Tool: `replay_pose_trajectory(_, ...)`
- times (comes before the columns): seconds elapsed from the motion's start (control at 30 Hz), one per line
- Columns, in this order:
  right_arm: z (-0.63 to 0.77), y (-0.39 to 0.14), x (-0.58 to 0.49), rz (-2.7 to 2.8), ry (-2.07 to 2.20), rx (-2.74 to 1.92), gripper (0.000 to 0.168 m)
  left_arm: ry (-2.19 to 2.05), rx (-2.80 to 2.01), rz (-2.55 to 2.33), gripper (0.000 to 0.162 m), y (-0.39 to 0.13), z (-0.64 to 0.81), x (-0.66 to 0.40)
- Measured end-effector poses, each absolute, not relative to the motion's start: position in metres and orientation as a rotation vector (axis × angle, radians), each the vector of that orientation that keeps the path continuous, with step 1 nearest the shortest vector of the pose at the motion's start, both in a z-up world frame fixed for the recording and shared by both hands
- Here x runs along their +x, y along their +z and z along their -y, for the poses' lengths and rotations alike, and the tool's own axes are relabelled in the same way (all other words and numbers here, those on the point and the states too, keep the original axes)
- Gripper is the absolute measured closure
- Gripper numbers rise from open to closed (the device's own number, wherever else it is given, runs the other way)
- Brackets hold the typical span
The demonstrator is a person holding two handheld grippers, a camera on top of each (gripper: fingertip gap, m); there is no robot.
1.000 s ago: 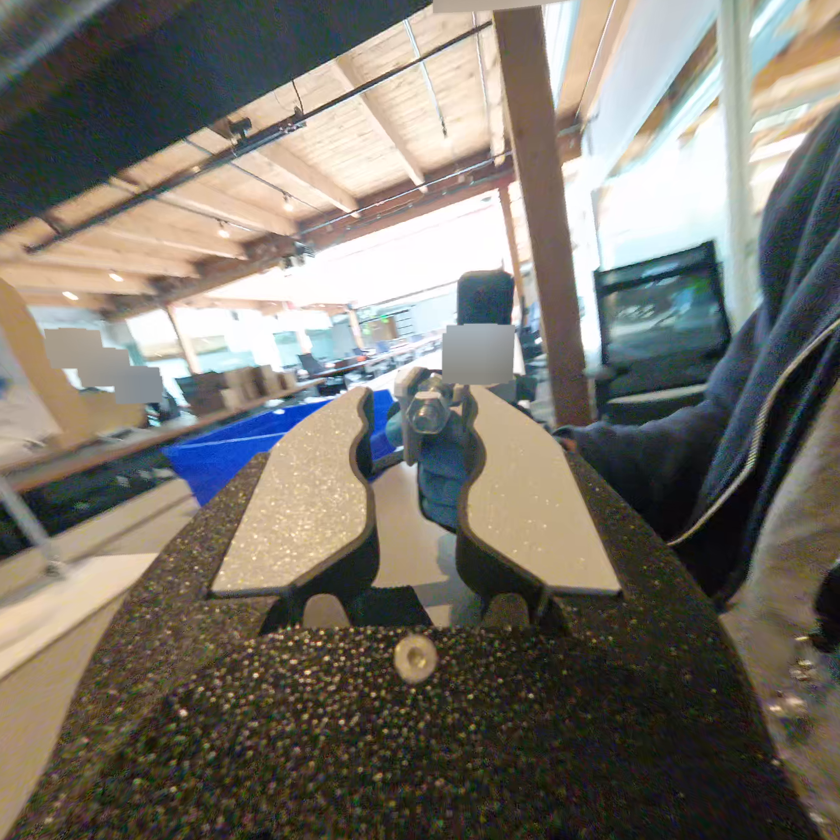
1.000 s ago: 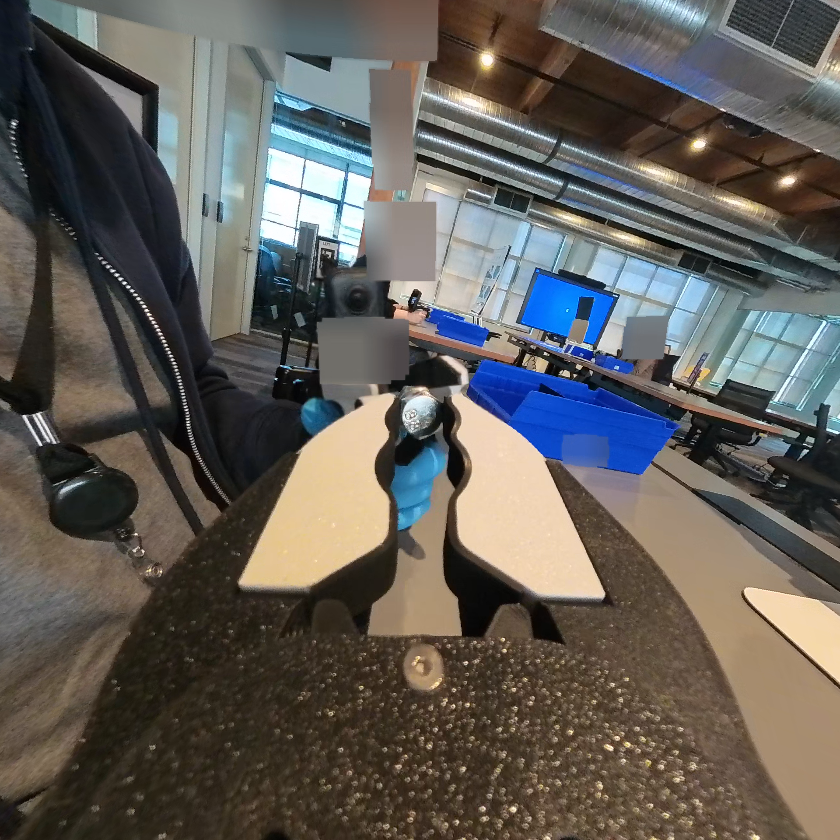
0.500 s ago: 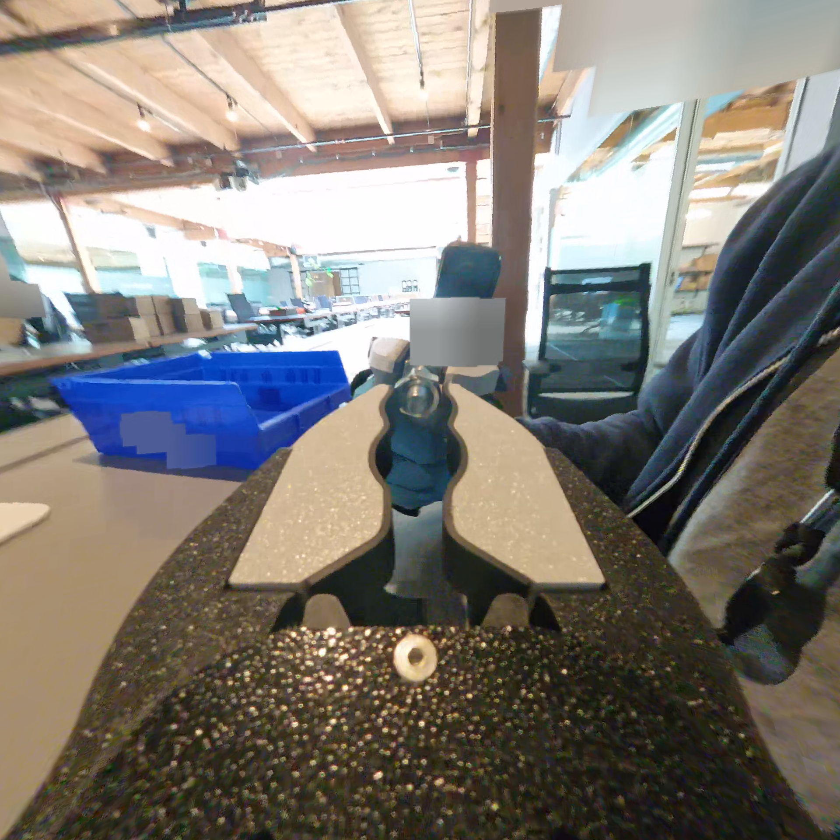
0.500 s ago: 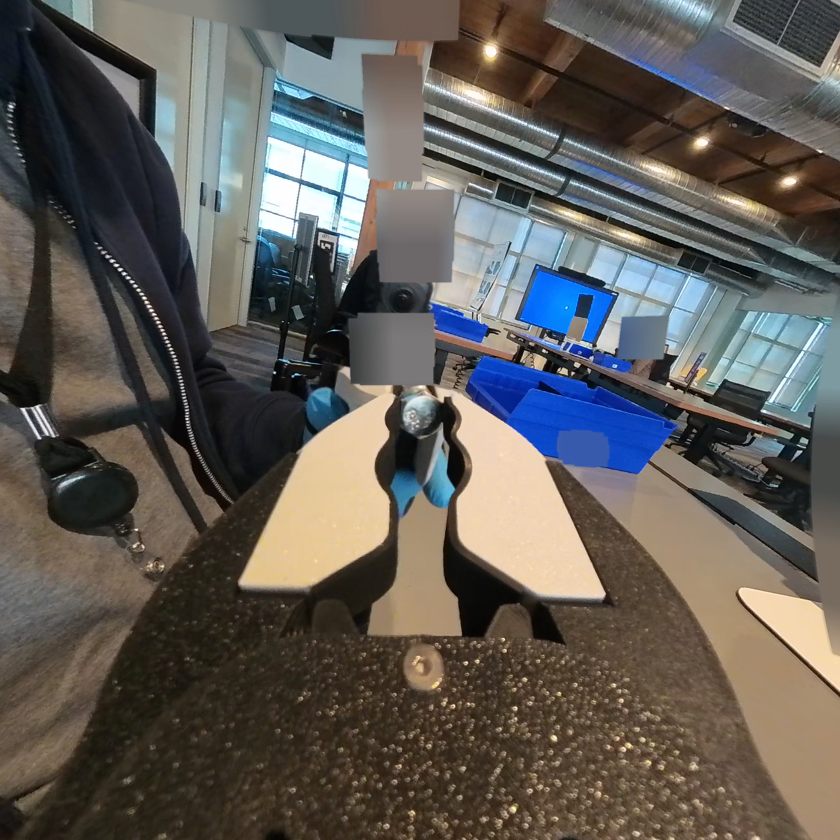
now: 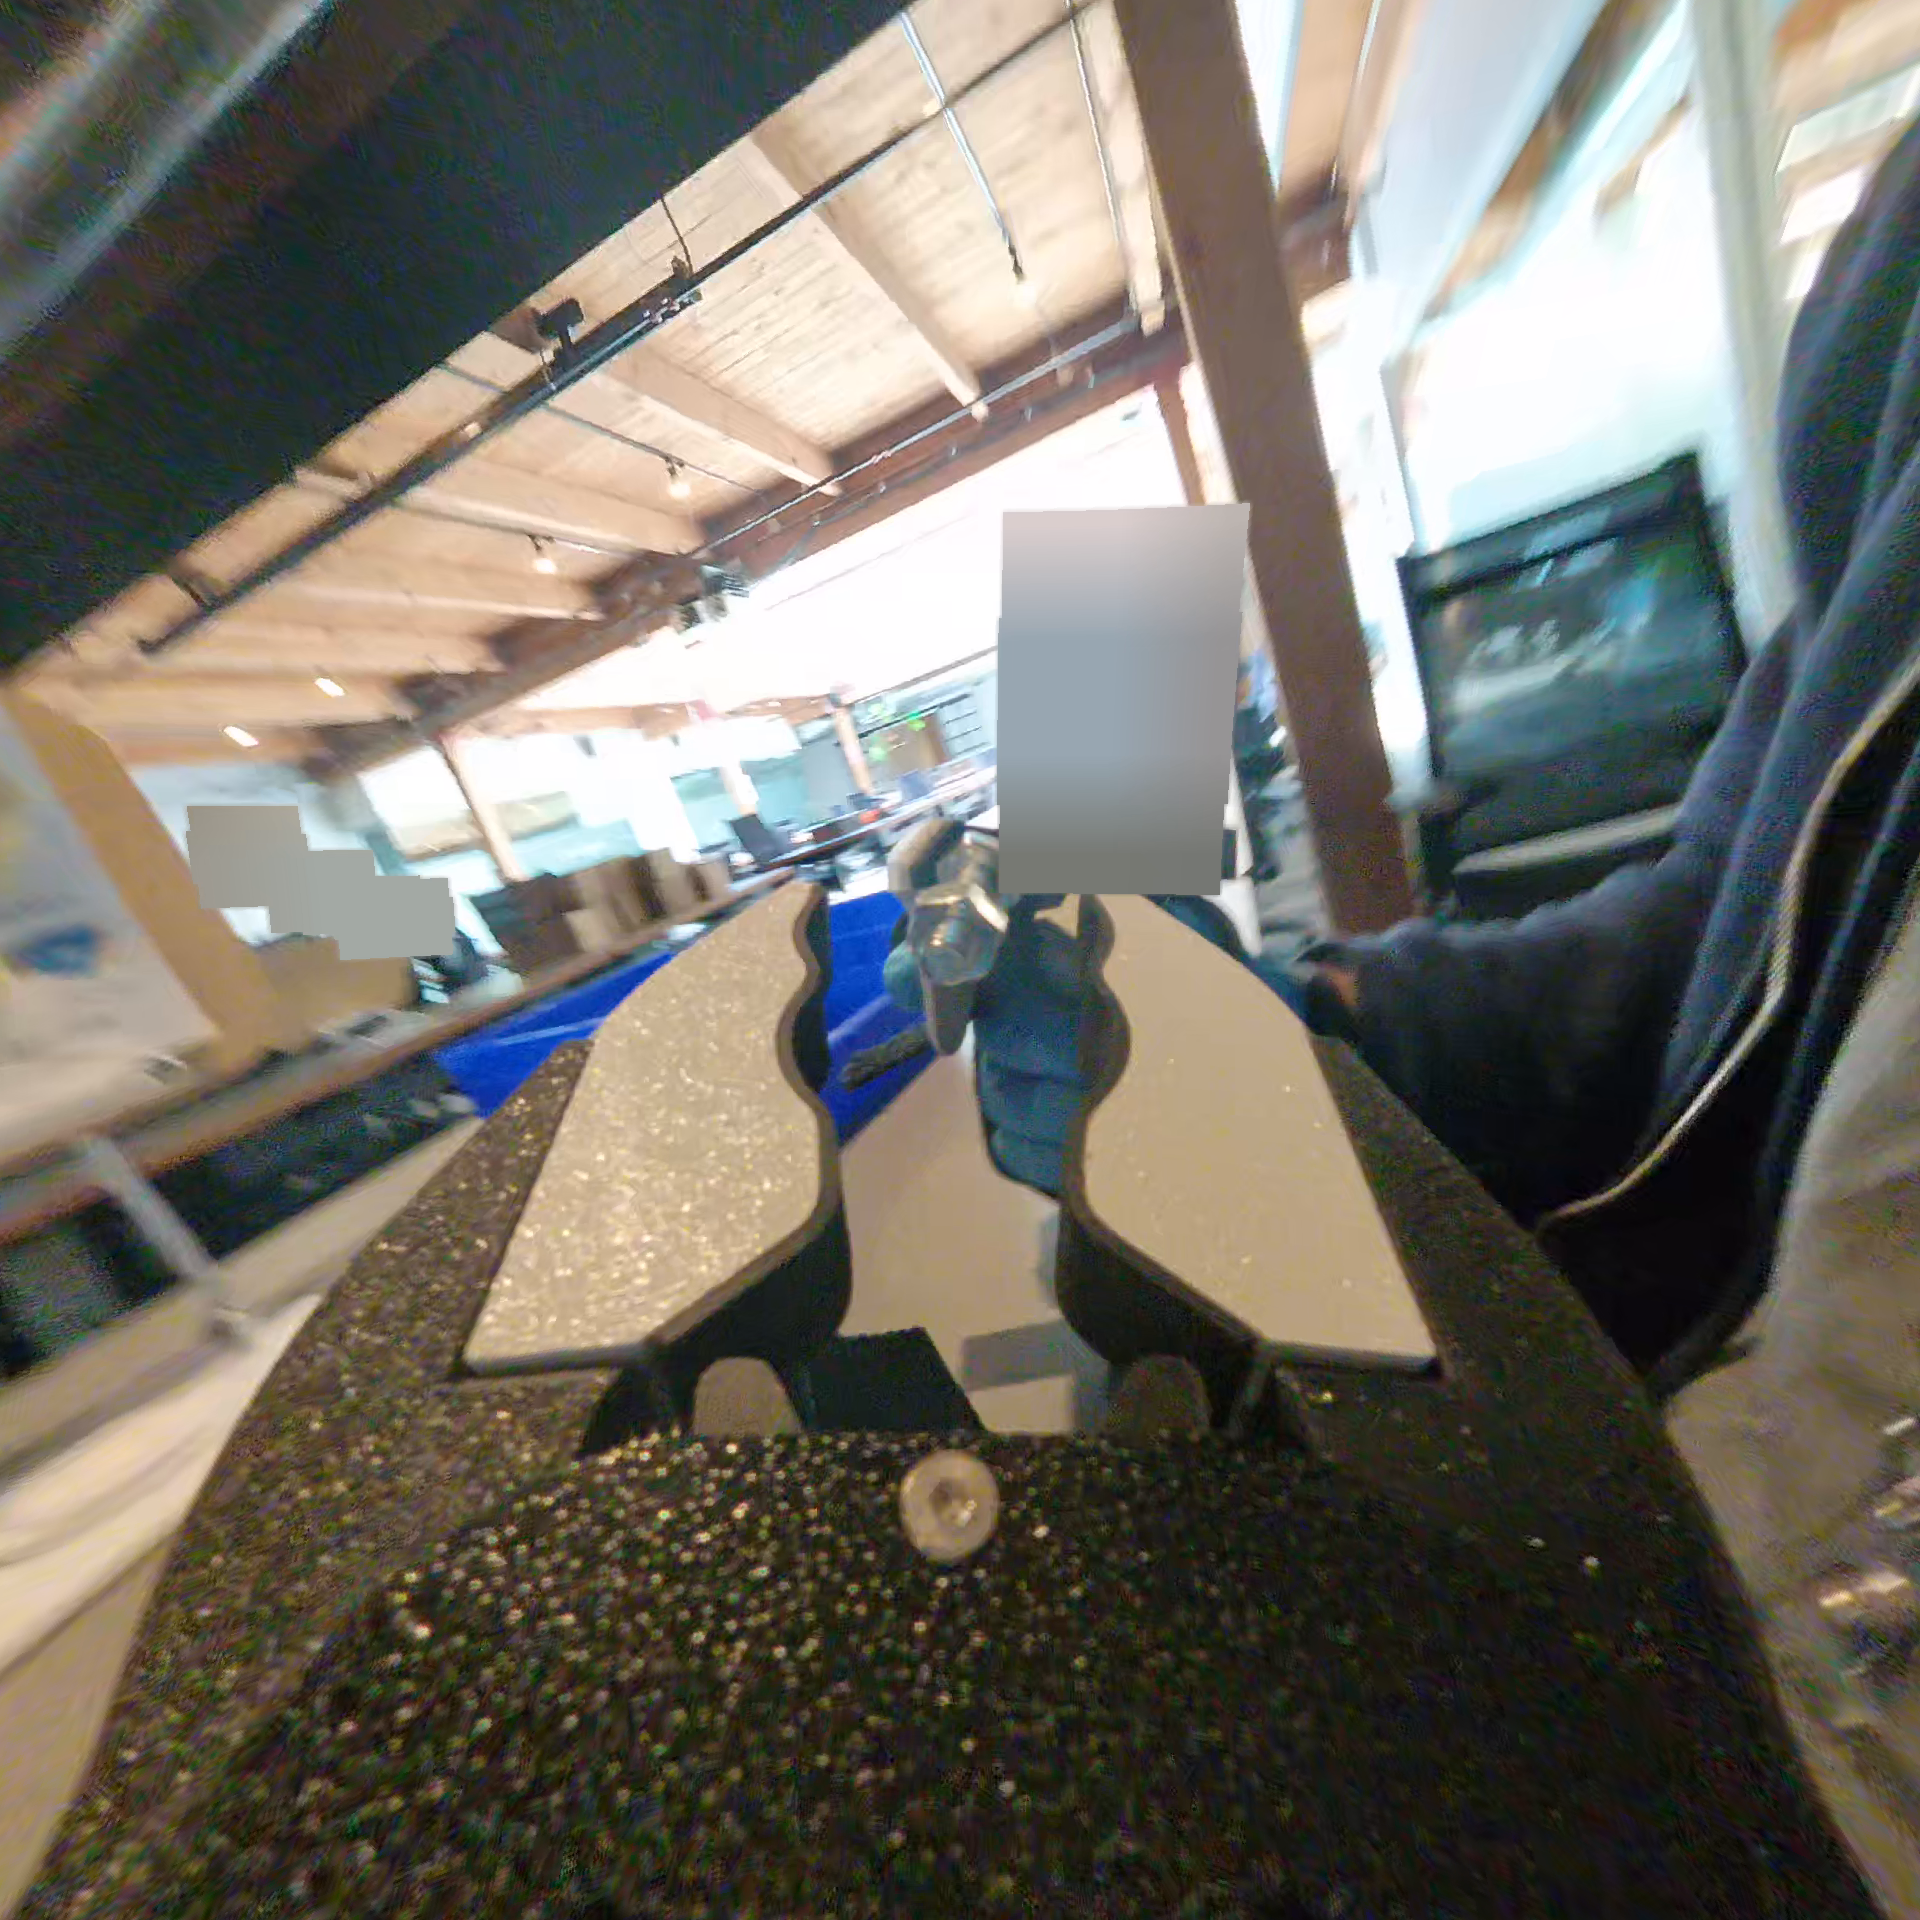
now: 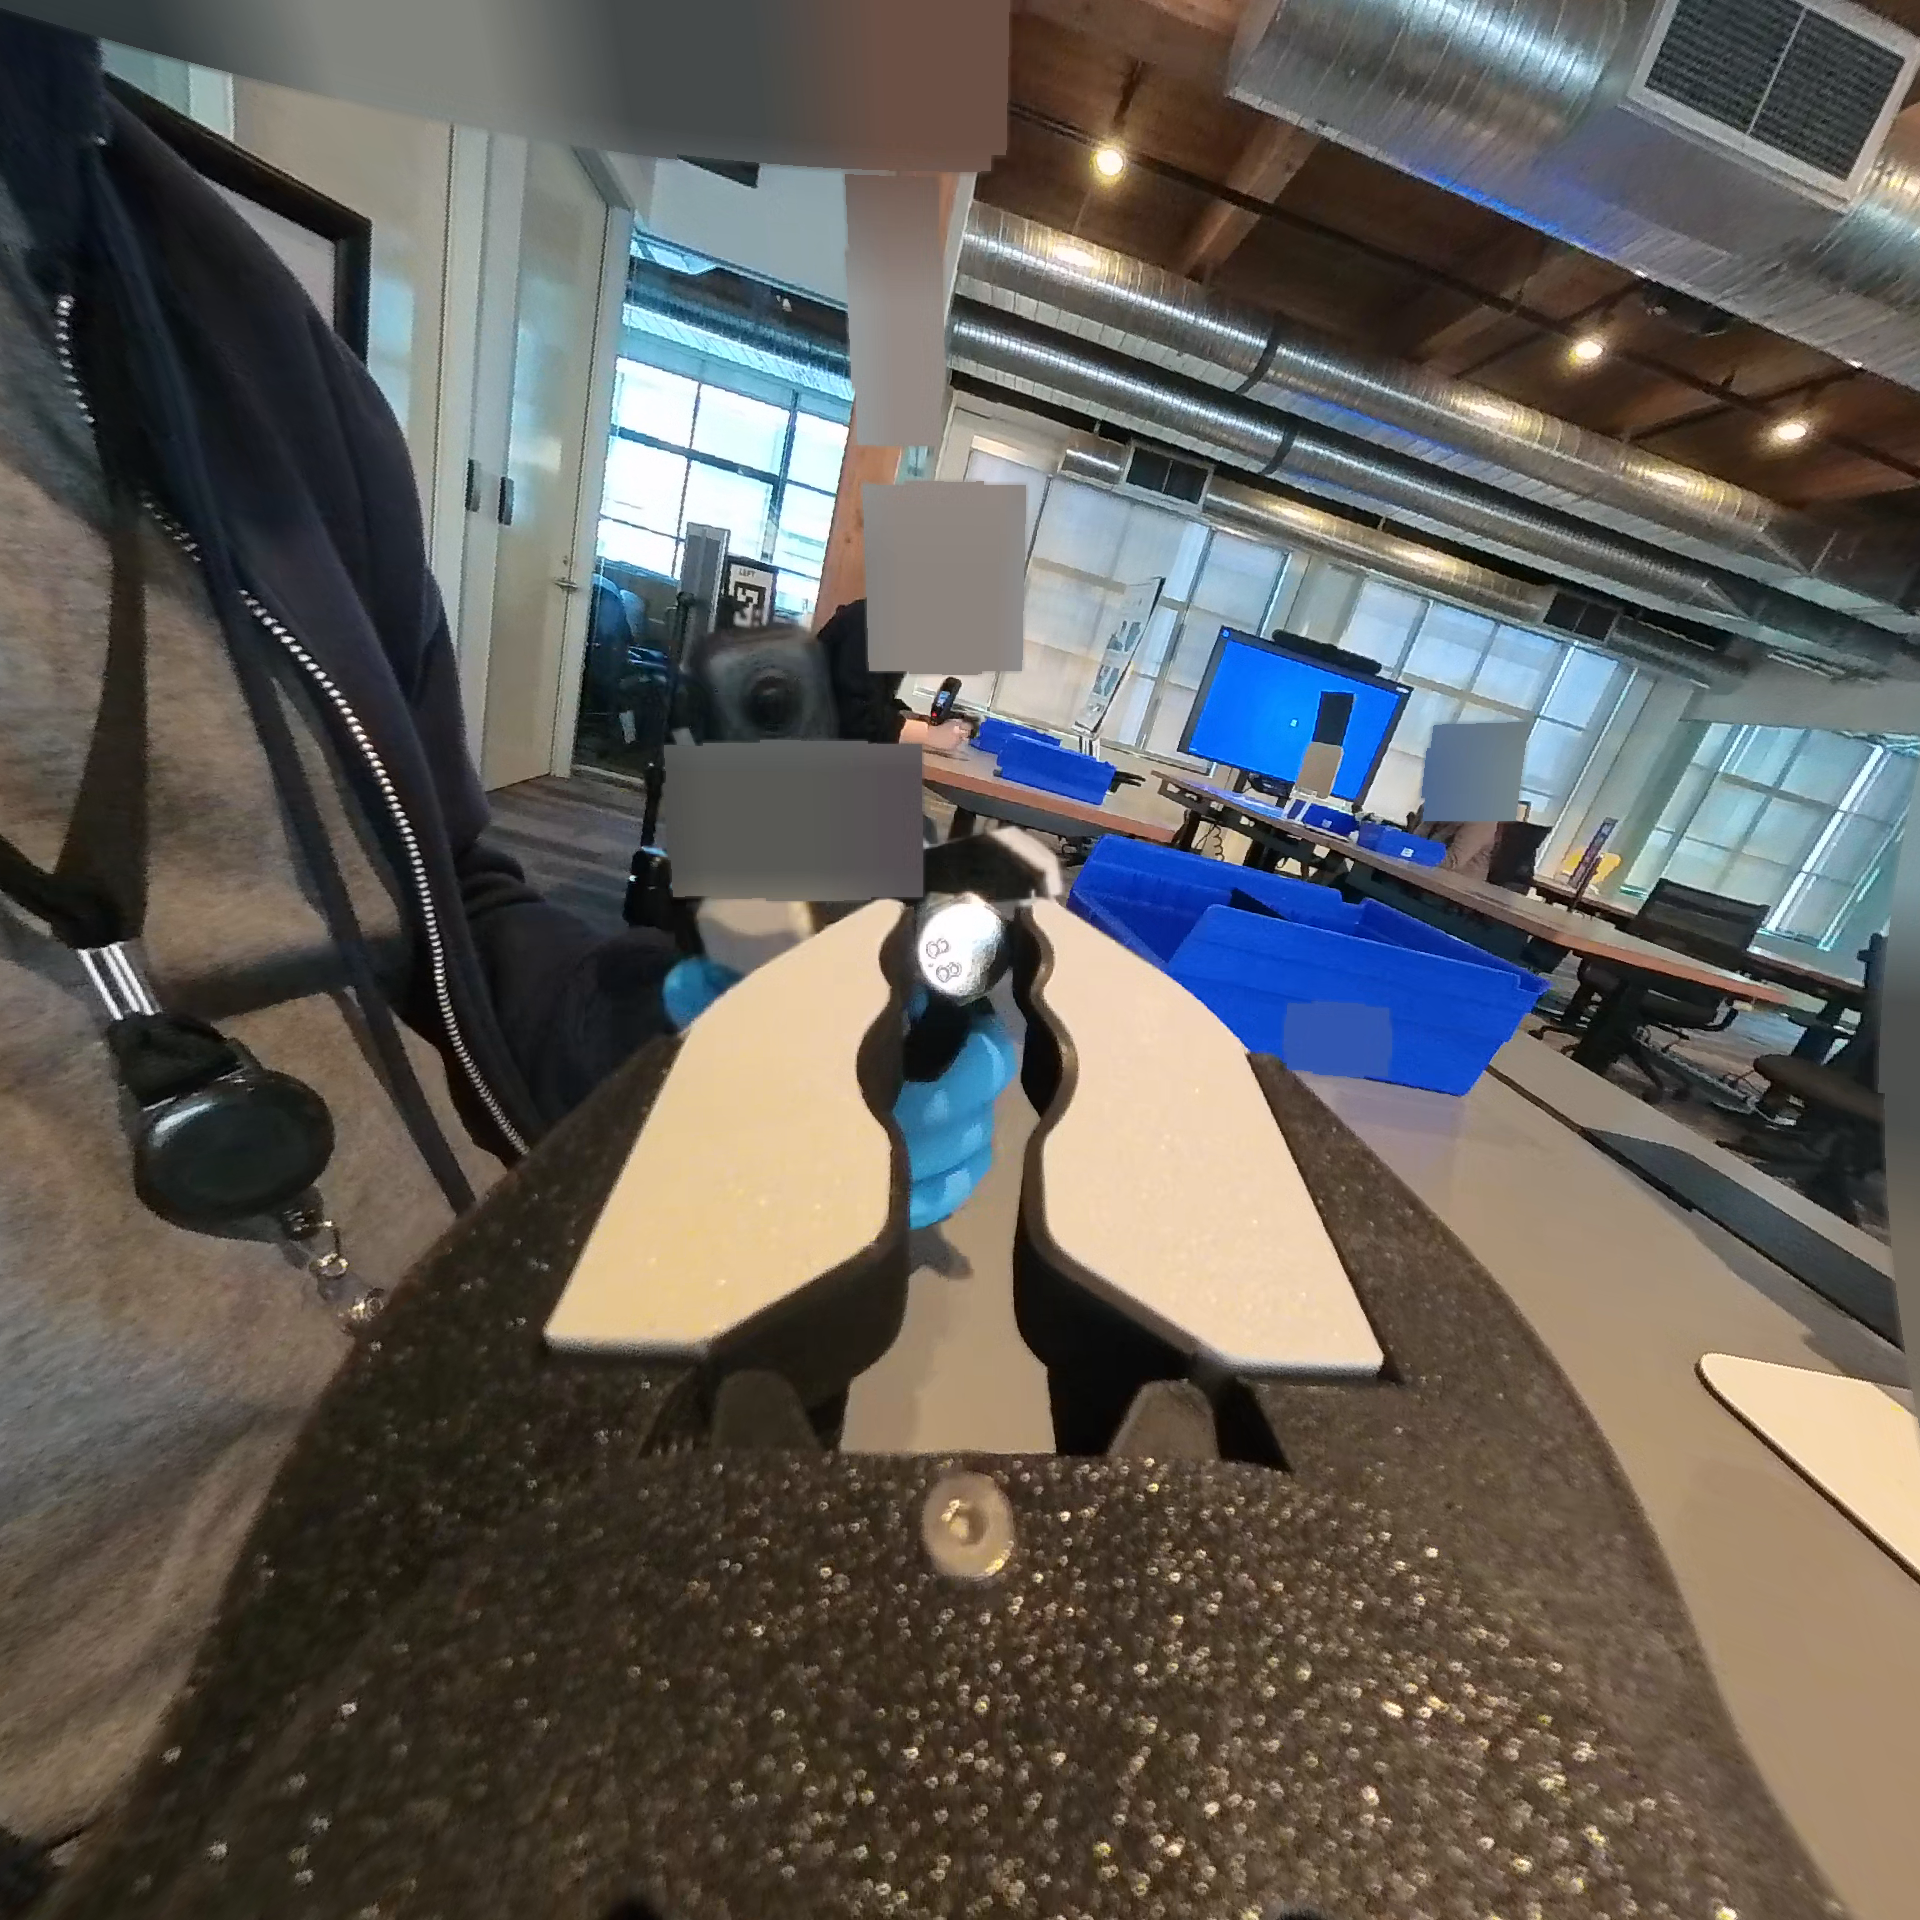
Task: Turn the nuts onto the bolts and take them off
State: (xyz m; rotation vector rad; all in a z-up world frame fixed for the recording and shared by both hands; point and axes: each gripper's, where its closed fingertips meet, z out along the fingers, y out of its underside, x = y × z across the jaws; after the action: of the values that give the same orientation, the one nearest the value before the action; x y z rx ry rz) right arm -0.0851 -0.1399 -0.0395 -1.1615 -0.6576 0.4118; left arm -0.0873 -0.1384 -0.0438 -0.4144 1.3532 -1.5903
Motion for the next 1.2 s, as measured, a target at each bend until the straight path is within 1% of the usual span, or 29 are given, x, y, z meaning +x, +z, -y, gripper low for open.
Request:
replay_pose_trajectory(0.03, 0.14, -0.04, -0.085, 0.658, 0.41, -1.163, 0.151, -1.682, -0.467, -1.343, 0.118, -0.041, 0.136, -0.087)
replay_pose_trajectory(0.13, 0.139, -0.04, -0.085, 0.656, 0.406, -1.163, 0.151, -1.884, -0.61, -1.344, 0.125, -0.041, 0.132, -0.085)
replay_pose_trajectory(0.33, 0.139, -0.04, -0.084, 0.656, 0.393, -1.166, 0.151, -2.065, -0.758, -1.427, 0.127, -0.049, 0.139, -0.082)
replay_pose_trajectory(0.4, 0.139, -0.041, -0.085, 0.661, 0.388, -1.169, 0.151, -2.061, -0.811, -1.458, 0.132, -0.054, 0.14, -0.078)
replay_pose_trajectory(0.47, 0.138, -0.041, -0.085, 0.661, 0.383, -1.173, 0.151, -2.055, -0.796, -1.475, 0.144, -0.055, 0.142, -0.079)
replay_pose_trajectory(0.57, 0.139, -0.041, -0.086, 0.665, 0.394, -1.169, 0.151, -1.881, -0.661, -1.459, 0.144, -0.053, 0.143, -0.08)
replay_pose_trajectory(0.73, 0.139, -0.042, -0.088, 0.678, 0.398, -1.172, 0.151, -1.209, -0.311, -1.396, 0.144, -0.057, 0.137, -0.078)
replay_pose_trajectory(0.8, 0.139, -0.041, -0.087, 0.671, 0.397, -1.169, 0.151, -1.134, -0.274, -1.4, 0.137, -0.059, 0.138, -0.077)
replay_pose_trajectory(0.97, 0.14, -0.038, -0.083, 0.648, 0.403, -1.154, 0.151, -1.586, -0.485, -1.377, 0.117, -0.049, 0.135, -0.081)
replay_pose_trajectory(1.03, 0.14, -0.039, -0.084, 0.652, 0.398, -1.157, 0.151, -1.767, -0.578, -1.352, 0.118, -0.043, 0.131, -0.082)
replay_pose_trajectory(1.1, 0.14, -0.039, -0.084, 0.652, 0.394, -1.159, 0.151, -1.92, -0.667, -1.353, 0.124, -0.043, 0.13, -0.082)
replay_pose_trajectory(1.2, 0.14, -0.038, -0.083, 0.649, 0.389, -1.158, 0.151, -2.094, -0.766, -1.386, 0.127, -0.046, 0.133, -0.082)
